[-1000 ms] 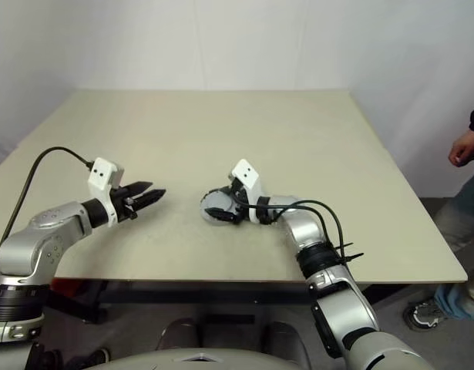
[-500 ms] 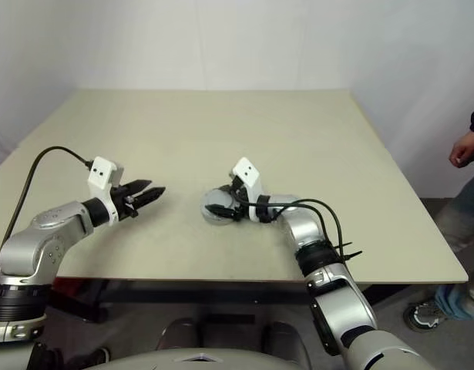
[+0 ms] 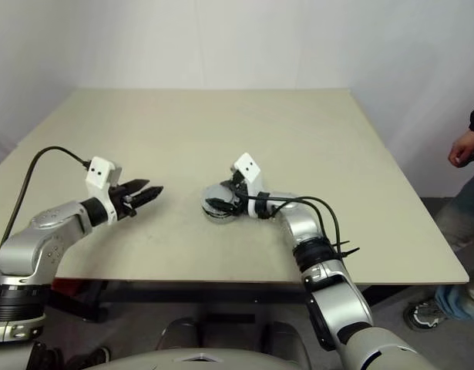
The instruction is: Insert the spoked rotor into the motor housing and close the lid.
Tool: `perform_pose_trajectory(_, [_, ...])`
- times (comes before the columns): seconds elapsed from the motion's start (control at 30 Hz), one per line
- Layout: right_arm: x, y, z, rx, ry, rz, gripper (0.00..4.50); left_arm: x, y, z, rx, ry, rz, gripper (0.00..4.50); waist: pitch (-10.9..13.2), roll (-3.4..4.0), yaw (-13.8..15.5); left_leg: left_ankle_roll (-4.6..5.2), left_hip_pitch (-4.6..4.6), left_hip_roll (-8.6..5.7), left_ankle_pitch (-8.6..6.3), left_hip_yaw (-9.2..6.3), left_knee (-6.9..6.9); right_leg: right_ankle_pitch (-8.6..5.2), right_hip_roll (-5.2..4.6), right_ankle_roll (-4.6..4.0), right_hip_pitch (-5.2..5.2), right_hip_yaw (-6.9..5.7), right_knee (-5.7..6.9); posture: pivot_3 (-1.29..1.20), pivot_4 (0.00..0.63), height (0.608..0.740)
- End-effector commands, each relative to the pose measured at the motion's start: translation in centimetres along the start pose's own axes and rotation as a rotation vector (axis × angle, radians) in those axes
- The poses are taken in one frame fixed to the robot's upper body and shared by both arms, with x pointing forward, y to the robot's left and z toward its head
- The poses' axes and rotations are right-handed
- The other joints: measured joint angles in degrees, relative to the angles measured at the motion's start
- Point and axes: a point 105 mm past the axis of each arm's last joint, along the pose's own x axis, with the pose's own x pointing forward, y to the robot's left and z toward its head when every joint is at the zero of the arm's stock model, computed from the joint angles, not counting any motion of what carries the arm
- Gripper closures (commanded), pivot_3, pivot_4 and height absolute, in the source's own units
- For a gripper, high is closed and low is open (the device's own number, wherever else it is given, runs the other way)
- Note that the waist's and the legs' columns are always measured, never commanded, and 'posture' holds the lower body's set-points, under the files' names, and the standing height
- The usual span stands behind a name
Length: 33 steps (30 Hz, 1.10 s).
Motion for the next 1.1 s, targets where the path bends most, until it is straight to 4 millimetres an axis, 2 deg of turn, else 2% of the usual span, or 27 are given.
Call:
perform_pose_trajectory(0.03, [-0.5,-0.5,-0.5,-0.006,0.016,-0.009,1.3,-0.6,0.4,1.4,0.033,-0.044,0.021,1.85,0.0,0.0,0.0,0.0,0.01,0.0,0.0,0.0,0.0,0.0,0.0,0.0,0.01,0.0,0.0,0.0,0.0,0.74])
perform_pose_trajectory(0.3, [-0.7,-1.1,-1.5,-0.039,0.039,-0.033,1.3,-0.6,0.3,1.5,0.03,-0.045,0.024,1.85,0.0,-0.02,0.1,0.11,0.16,-0.01,-0.06,0.0,0.01,-0.02,-0.03,0.03,0.18,0.0,0.0,0.0,0.0,0.74])
perform_pose_trajectory(0.4, [-0.8,-1.0,-1.7,-0.062,0.044,-0.019,1.3,-0.6,0.3,1.6,0.024,-0.054,0.024,1.85,0.0,-0.02,0.1,0.11,0.25,-0.01,-0.06,0.0,0.01,-0.17,-0.04,0.3,0.27,0.0,0.0,0.0,0.0,0.74])
perform_pose_trajectory(0.73, [-0.7,-0.5,-2.6,-0.179,0.075,0.004,1.3,-0.6,0.2,1.9,0.021,-0.063,0.027,1.85,0.0,-0.05,0.1,0.1,0.27,0.0,-0.06,0.01,0.02,-0.18,-0.06,0.31,0.34,0.0,0.0,0.0,0.0,0.74])
perform_pose_trajectory(1.1, [-0.8,-0.6,-3.1,-0.176,0.089,0.009,1.3,-0.4,0.0,2.2,0.0,-0.079,0.022,1.85,0.0,-0.05,0.1,0.11,0.33,0.0,-0.06,0.01,0.01,-0.19,-0.06,0.32,0.4,0.0,-0.01,0.0,0.0,0.74])
